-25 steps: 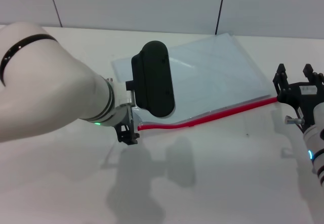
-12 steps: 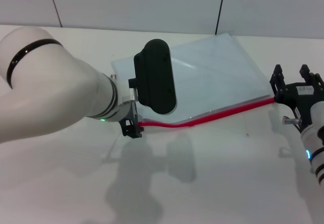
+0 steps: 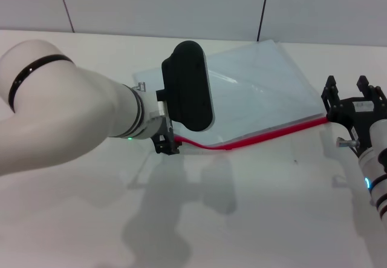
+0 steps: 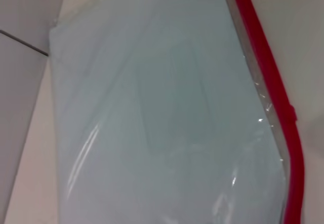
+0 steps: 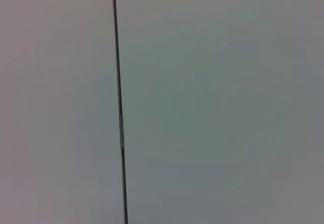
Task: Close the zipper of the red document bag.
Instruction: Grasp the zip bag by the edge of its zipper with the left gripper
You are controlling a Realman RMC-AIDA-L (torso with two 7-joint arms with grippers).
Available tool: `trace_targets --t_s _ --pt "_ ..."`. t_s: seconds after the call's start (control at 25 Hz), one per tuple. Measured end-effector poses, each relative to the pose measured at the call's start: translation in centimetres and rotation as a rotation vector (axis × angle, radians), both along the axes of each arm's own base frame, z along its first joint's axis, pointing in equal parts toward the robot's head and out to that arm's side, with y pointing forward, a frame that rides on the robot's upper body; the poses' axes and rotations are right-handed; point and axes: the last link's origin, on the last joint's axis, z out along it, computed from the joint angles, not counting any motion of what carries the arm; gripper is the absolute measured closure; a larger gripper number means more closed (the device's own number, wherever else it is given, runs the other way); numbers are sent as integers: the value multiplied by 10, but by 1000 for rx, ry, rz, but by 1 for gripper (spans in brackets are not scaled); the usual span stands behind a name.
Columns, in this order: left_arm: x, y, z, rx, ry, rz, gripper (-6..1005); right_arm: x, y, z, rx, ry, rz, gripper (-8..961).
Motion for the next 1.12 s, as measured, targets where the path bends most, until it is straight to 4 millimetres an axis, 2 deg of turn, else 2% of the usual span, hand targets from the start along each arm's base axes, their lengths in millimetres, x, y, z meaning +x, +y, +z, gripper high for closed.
trace_targets --t_s 0.2,0.44,0.76,1.12 --pt "-5 3 -2 8 -3 1 234 -1 0 0 -1 3 3 348" --pt "-9 6 -3 11 0 4 300 -2 1 -1 -1 4 4 349" --pt "-9 9 -5 19 -17 -7 526 -3 1 -1 -2 4 6 349" --pt "-15 12 -11 21 -18 -16 632 -3 1 -2 -10 4 4 349"
